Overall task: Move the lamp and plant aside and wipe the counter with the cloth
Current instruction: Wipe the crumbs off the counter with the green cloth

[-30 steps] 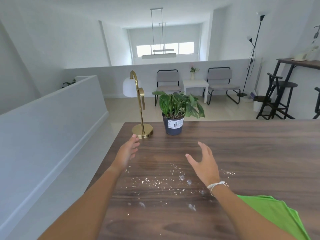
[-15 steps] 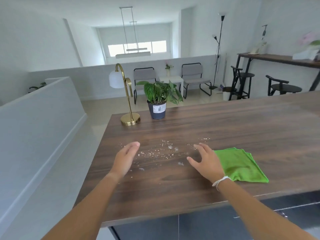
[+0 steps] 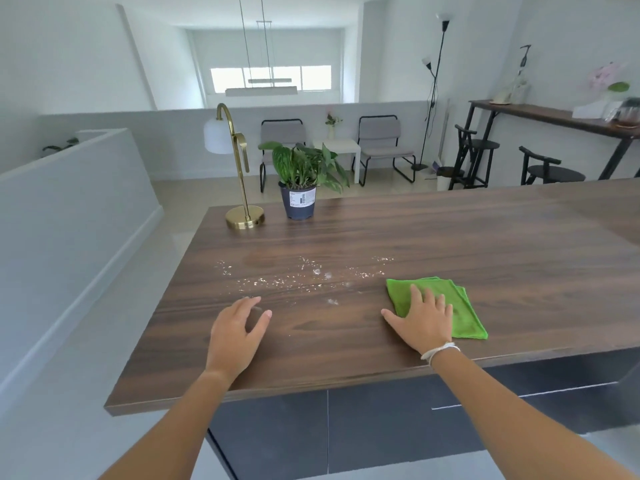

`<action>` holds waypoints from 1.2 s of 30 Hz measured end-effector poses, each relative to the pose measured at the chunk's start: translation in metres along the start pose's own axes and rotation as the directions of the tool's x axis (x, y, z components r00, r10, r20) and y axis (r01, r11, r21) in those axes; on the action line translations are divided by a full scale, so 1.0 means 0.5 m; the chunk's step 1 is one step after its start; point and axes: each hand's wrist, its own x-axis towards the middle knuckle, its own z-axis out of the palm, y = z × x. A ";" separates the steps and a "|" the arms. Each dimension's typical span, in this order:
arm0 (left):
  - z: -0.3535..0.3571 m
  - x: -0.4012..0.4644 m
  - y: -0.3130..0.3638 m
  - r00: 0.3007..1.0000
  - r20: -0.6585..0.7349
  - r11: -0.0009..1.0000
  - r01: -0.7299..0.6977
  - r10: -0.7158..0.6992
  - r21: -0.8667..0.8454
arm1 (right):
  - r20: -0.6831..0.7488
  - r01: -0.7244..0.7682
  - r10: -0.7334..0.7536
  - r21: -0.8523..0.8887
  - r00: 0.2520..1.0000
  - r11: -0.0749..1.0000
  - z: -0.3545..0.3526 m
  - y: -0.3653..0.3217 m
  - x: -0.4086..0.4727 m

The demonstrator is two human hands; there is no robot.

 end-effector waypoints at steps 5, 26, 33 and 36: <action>0.007 0.001 0.017 1.000 0.006 0.993 0.029 -0.030 0.110 | 0.088 -0.040 0.046 -0.071 0.995 0.997 0.000 0.000 0.044; -0.018 0.020 0.012 0.986 -0.058 0.988 0.155 -0.154 0.023 | -0.030 0.060 -0.056 0.746 0.998 0.663 -0.048 -0.043 0.147; -0.079 0.105 -0.083 0.986 -0.023 0.982 0.166 -0.165 0.088 | 0.017 0.171 -0.205 0.489 0.979 0.856 0.018 -0.083 0.164; -0.090 0.135 -0.133 0.986 0.018 0.978 0.163 -0.167 0.133 | -0.020 0.189 -0.194 0.349 0.981 0.918 0.030 -0.095 0.188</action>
